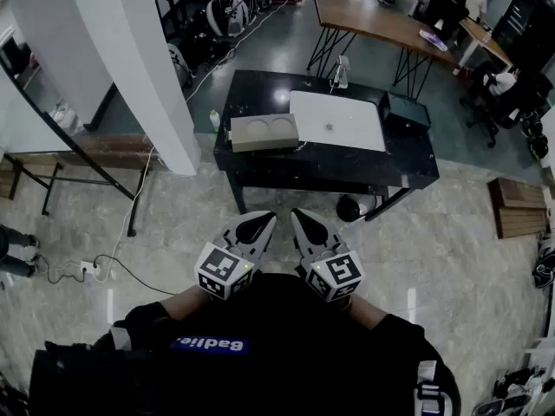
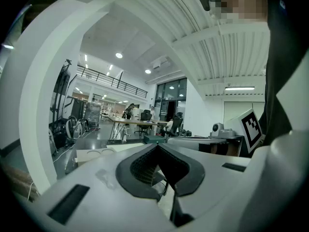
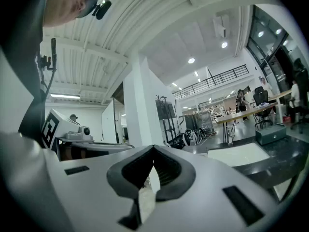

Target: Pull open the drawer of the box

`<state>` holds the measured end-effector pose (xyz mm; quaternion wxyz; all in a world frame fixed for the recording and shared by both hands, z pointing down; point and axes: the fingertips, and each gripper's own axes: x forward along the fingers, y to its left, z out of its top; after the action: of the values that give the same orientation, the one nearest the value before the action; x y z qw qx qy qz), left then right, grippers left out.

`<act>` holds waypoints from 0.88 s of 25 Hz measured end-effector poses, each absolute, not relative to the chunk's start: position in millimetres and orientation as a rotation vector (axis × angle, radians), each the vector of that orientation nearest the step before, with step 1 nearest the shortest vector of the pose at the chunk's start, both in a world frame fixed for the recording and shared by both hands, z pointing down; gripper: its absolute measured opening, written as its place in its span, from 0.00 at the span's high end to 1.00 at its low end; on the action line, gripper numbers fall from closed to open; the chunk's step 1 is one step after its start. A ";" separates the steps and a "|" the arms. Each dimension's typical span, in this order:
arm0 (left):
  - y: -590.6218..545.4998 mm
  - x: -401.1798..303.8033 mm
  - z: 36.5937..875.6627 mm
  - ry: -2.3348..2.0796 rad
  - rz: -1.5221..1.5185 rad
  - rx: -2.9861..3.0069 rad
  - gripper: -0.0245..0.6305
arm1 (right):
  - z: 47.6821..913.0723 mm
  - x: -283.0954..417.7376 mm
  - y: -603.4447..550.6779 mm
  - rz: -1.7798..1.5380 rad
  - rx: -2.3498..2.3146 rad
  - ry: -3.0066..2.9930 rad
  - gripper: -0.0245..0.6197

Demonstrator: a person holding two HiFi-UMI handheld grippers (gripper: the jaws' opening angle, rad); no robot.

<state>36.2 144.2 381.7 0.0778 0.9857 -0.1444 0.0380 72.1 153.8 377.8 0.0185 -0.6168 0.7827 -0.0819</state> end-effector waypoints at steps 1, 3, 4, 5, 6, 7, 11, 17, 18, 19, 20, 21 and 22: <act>144.7 37.0 381.8 -0.431 0.115 2.954 0.96 | 377.9 73.0 154.3 -0.256 -1.915 2.429 0.96; 145.5 38.5 382.0 -0.428 0.118 2.956 0.96 | 378.2 74.5 154.9 -0.258 -1.915 2.428 0.96; 145.6 39.1 382.1 -0.427 0.118 2.956 0.96 | 378.3 75.2 155.0 -0.258 -1.916 2.427 0.96; 145.8 39.8 382.1 -0.425 0.118 2.955 0.96 | 378.4 75.9 155.1 -0.259 -1.916 2.427 0.96; 145.9 40.5 382.0 -0.424 0.117 2.955 0.96 | 378.5 76.5 155.2 -0.260 -1.917 2.426 0.96; 146.1 41.1 382.0 -0.423 0.116 2.955 0.96 | 378.6 77.2 155.5 -0.260 -1.917 2.425 0.96; 147.8 44.4 381.7 -0.416 0.118 2.958 0.96 | 378.4 81.1 157.2 -0.260 -1.922 2.420 0.96; 150.0 50.5 382.9 -0.413 0.125 2.951 0.96 | 379.5 87.5 160.8 -0.273 -1.916 2.410 0.96; 150.5 51.8 383.8 -0.414 0.128 2.949 0.96 | 380.3 89.3 161.6 -0.278 -1.911 2.404 0.96; 150.8 53.0 384.6 -0.416 0.132 2.947 0.96 | 380.9 91.4 162.1 -0.282 -1.905 2.398 0.96; 151.0 54.3 385.3 -0.419 0.135 2.945 0.96 | 381.3 93.6 162.2 -0.286 -1.898 2.392 0.96; 150.8 55.6 385.7 -0.425 0.137 2.942 0.96 | 381.8 96.1 162.1 -0.292 -1.891 2.388 0.96; 150.5 57.0 385.8 -0.432 0.139 2.938 0.96 | 382.1 98.8 161.8 -0.299 -1.886 2.384 0.96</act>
<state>57.0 150.5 385.8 0.0844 0.9847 -0.1449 0.0465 98.8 161.8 382.1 0.0436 -0.6170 0.7796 -0.0979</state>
